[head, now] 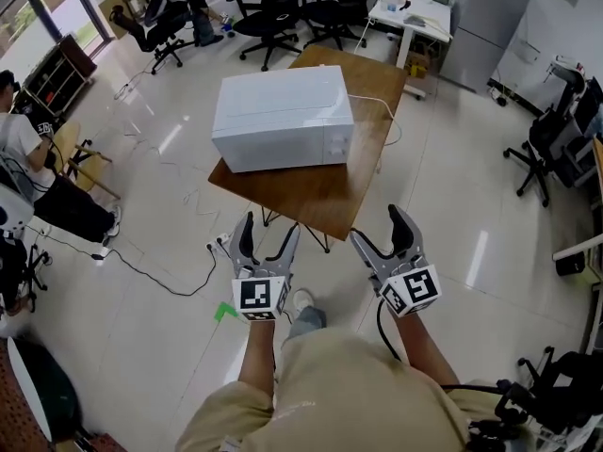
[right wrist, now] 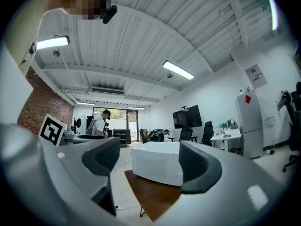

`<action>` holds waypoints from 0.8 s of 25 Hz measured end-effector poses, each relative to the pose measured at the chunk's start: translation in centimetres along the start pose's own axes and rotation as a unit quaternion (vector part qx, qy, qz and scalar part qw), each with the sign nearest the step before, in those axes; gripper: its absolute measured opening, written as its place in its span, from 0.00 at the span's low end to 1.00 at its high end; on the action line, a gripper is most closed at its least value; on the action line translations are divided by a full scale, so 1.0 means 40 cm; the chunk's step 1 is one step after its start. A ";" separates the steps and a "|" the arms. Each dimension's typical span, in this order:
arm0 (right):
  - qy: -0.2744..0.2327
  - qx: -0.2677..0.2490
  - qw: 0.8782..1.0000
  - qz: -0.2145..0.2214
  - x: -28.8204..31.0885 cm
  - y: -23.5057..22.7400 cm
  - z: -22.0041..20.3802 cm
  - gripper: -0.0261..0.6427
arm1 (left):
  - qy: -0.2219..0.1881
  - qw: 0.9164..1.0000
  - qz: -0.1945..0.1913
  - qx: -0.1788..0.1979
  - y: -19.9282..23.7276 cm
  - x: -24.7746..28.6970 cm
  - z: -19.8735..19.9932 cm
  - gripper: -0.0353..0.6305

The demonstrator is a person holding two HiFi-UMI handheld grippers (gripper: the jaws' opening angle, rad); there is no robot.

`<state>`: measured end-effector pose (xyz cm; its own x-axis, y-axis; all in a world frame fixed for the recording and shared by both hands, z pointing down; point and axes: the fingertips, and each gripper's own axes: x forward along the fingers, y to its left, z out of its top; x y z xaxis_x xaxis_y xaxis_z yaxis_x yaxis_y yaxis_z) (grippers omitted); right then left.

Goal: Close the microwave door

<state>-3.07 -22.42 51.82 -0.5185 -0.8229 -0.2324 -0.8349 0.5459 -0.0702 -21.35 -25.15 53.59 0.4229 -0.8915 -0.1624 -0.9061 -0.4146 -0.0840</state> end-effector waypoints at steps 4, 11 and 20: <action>0.002 0.008 1.000 -0.004 -0.162 -0.052 -0.035 0.62 | 0.008 1.000 0.029 -0.003 -0.119 -0.083 -0.026 0.64; 0.001 0.035 0.999 0.013 -0.330 -0.067 -0.059 0.61 | 0.033 0.998 0.057 -0.002 -0.274 -0.235 -0.069 0.64; -0.033 0.005 0.999 0.021 -0.376 0.027 0.088 0.61 | -0.004 0.998 0.056 0.021 -0.319 -0.301 0.085 0.64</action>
<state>4.49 -8.91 51.84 -0.5397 -0.7873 -0.2980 -0.8107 0.5815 -0.0683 -14.85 -8.52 53.26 0.3196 -0.9303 -0.1800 -0.9465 -0.3048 -0.1057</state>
